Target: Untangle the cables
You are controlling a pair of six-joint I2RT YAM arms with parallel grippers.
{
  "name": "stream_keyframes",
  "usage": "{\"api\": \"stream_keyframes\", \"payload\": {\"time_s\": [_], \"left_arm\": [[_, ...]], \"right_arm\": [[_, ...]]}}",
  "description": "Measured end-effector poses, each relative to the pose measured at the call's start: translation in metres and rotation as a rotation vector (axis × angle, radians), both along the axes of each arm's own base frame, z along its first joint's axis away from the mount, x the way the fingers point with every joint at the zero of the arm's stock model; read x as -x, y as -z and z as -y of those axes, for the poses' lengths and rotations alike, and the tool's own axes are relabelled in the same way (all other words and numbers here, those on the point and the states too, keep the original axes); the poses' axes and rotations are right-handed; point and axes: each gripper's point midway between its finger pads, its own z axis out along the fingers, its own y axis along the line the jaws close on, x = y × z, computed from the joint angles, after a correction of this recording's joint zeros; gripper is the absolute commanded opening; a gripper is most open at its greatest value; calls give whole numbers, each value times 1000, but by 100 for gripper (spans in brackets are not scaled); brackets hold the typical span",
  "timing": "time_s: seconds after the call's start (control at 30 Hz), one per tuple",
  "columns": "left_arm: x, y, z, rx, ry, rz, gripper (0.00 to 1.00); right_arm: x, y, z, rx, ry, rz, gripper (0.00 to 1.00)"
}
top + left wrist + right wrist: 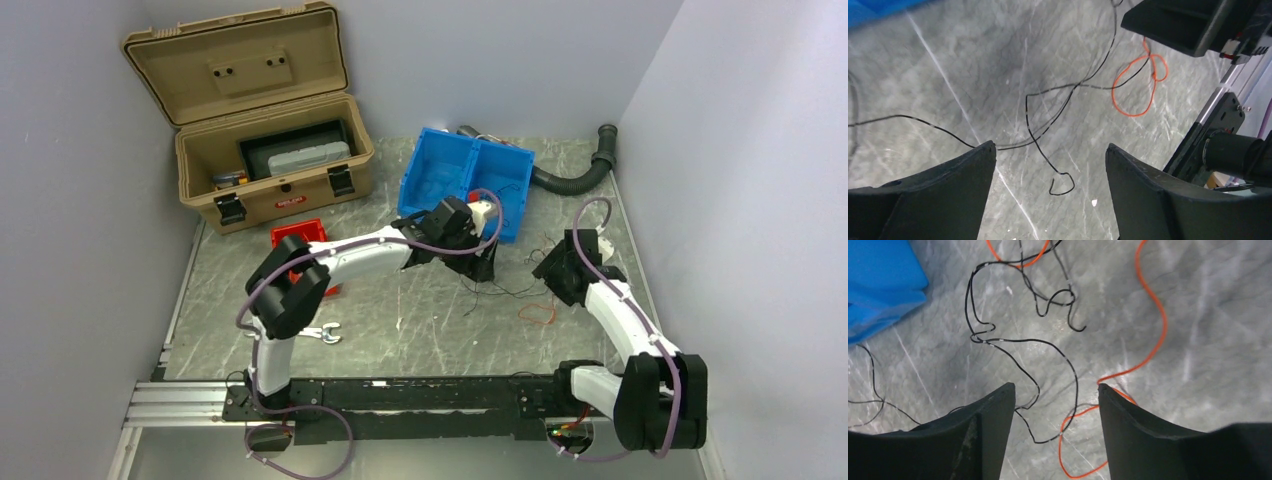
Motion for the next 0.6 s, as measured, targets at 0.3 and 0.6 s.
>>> {"api": "stream_keyframes", "payload": {"time_s": [0.3, 0.6], "left_arm": [[24, 55, -8, -42, 19, -209, 28], [22, 60, -86, -3, -100, -333, 0]], "right_arm": [[3, 25, -27, -142, -52, -12, 0], [-19, -45, -30, -68, -114, 168, 0]]}}
